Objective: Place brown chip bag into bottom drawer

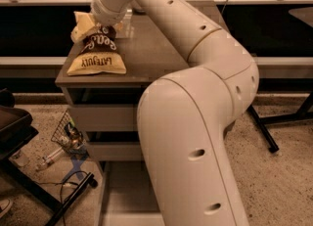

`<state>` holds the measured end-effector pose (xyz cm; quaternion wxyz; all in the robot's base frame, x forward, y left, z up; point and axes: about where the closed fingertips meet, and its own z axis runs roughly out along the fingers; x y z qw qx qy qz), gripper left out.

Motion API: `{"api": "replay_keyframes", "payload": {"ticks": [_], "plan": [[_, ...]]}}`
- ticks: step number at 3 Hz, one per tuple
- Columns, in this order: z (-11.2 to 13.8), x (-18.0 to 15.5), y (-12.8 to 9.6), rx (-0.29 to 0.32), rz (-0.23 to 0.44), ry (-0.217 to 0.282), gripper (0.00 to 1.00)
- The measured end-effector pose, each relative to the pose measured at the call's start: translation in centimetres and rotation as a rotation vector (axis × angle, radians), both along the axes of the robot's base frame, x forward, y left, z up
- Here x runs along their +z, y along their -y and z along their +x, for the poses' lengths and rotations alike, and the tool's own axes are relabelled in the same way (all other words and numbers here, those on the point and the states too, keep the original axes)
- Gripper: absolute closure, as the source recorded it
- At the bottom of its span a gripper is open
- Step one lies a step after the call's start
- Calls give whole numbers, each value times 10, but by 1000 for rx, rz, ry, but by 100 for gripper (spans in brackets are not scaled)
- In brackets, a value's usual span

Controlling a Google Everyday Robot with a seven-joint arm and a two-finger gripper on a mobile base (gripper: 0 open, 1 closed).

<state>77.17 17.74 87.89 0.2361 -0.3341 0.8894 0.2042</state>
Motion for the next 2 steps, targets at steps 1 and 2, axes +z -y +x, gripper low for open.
{"api": "replay_keyframes", "payload": {"ticks": [1,2], "plan": [[-1,-4,-4,5,-1,-6,47],[-1,-7,-6,7,-3,-10,70]]}}
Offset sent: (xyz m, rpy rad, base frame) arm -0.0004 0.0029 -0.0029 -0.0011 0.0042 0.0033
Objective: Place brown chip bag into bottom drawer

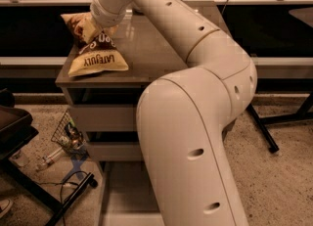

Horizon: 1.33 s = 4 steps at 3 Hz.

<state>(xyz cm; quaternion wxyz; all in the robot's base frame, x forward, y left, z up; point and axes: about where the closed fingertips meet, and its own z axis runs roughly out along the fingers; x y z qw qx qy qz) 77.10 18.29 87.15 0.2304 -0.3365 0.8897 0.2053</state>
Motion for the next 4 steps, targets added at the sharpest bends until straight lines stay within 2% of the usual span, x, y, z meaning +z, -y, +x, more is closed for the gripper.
{"api": "replay_keyframes", "payload": {"ticks": [1,2,3,4], "plan": [[0,-5,-3,4,-2,-6,99],[-1,-6,-4,5,-3,-8,100],[-2,12,5,-2,-26,21,100],[-9,49,22,-25,-50,81,100]]}}
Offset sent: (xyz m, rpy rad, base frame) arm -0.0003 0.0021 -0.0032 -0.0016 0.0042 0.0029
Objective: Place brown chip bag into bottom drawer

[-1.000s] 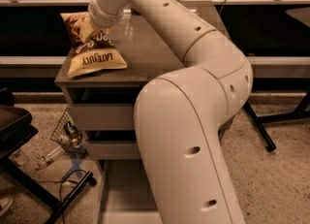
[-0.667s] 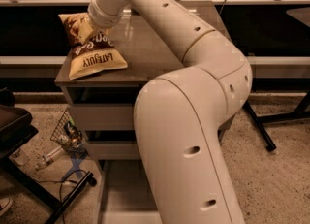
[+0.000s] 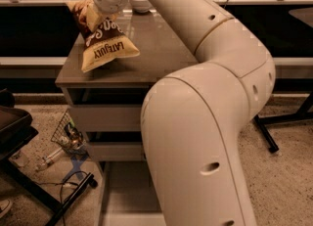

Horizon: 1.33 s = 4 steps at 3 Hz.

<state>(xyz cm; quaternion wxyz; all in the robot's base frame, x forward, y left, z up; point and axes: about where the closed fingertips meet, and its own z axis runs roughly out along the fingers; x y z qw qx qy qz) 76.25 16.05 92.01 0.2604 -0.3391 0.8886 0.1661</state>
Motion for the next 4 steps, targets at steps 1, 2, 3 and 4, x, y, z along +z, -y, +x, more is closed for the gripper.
{"api": "replay_keyframes", "payload": {"ticks": [1,2,3,4], "plan": [[-18,46,30,-48,-2,75,100],[-51,84,69,-120,21,140,100],[-91,105,106,-208,53,187,100],[-140,84,150,-317,62,170,100]]}}
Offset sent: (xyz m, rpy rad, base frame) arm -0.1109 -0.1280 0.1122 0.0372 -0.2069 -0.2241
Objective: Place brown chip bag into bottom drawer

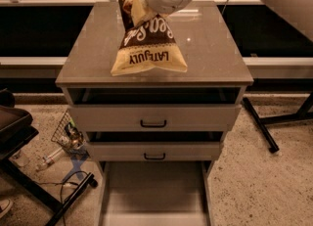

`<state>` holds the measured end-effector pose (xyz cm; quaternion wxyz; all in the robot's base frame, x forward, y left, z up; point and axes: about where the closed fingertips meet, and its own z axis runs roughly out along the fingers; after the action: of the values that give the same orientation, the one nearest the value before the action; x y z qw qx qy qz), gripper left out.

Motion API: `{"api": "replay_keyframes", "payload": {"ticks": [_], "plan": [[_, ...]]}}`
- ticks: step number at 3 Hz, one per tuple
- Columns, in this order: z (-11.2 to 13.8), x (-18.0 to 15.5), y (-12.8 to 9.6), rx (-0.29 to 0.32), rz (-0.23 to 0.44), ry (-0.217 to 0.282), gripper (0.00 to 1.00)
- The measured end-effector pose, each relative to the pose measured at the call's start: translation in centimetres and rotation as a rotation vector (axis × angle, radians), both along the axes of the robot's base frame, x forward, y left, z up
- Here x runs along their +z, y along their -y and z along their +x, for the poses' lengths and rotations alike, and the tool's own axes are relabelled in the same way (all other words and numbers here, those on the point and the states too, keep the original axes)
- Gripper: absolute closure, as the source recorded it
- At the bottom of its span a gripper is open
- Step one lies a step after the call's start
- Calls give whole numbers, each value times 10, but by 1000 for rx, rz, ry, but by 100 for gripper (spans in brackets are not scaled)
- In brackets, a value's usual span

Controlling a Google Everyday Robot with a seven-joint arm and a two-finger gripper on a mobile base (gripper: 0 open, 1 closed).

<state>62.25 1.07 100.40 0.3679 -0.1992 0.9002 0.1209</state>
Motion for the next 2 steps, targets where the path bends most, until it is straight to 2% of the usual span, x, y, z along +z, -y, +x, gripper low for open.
{"api": "replay_keyframes", "payload": {"ticks": [1,2], "plan": [[0,0,0,0,0,0,100],[-10,-14,9,-26,17,-34,100]]}}
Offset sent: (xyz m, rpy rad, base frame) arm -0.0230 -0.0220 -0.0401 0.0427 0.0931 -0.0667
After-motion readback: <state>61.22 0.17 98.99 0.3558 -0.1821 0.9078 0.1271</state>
